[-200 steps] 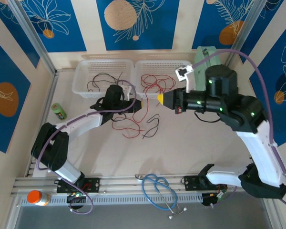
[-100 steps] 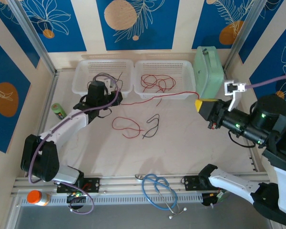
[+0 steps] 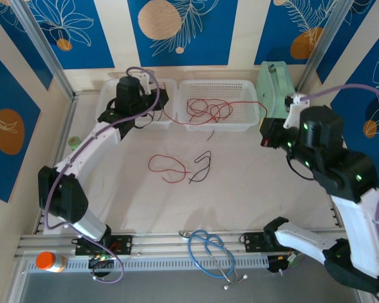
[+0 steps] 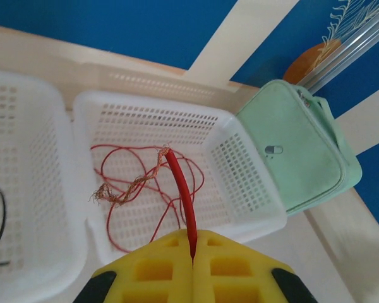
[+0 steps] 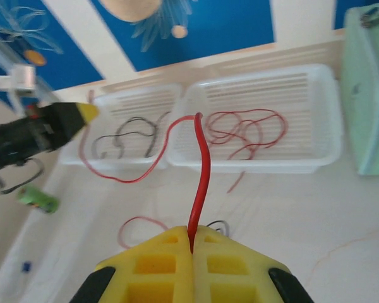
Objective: Untangle the cables
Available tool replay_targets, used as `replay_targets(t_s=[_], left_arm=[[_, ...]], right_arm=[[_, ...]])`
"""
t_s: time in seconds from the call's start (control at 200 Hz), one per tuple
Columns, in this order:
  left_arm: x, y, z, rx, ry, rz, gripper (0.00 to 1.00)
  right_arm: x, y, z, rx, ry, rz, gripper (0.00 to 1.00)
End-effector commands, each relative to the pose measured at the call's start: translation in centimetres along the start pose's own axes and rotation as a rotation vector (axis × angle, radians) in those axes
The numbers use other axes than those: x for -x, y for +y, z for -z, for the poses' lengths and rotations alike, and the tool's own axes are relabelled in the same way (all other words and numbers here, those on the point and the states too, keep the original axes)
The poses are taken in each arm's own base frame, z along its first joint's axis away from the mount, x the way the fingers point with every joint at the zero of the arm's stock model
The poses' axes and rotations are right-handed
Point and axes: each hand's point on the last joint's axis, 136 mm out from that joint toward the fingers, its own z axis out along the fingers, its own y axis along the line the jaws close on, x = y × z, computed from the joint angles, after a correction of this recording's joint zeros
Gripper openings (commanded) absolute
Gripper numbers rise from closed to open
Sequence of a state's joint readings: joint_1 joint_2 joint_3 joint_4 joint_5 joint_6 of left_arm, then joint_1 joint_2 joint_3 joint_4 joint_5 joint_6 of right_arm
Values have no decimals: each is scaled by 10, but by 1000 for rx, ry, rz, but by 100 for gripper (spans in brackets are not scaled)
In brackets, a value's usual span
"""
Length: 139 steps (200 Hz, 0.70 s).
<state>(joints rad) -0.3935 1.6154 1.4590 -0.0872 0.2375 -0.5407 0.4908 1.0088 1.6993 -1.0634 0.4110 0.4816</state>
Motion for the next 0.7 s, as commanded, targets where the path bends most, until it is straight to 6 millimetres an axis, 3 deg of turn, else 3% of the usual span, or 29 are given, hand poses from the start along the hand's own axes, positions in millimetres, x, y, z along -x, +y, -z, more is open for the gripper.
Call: replay_targets(t_s=[0.0, 0.29, 0.445, 0.565, 0.66, 0.69], left_arm=[[4, -15, -29, -76, 19, -25, 0], [27, -28, -109, -125, -70, -110, 0], [12, -13, -161, -107, -81, -119, 0], [-11, 1, -198, -71, -61, -153, 0], [-29, 10, -219, -48, -36, -189, 16], [-33, 11, -224, -45, -29, -201, 26]], right_arm=[[14, -13, -39, -29, 8, -10, 0], [39, -74, -153, -46, 96, -167, 0], [32, -103, -210, -69, 153, -200, 0], [18, -111, -248, -55, 213, -203, 0], [1, -114, -274, -51, 272, -201, 0], [-3, -114, -281, -52, 288, -198, 0]])
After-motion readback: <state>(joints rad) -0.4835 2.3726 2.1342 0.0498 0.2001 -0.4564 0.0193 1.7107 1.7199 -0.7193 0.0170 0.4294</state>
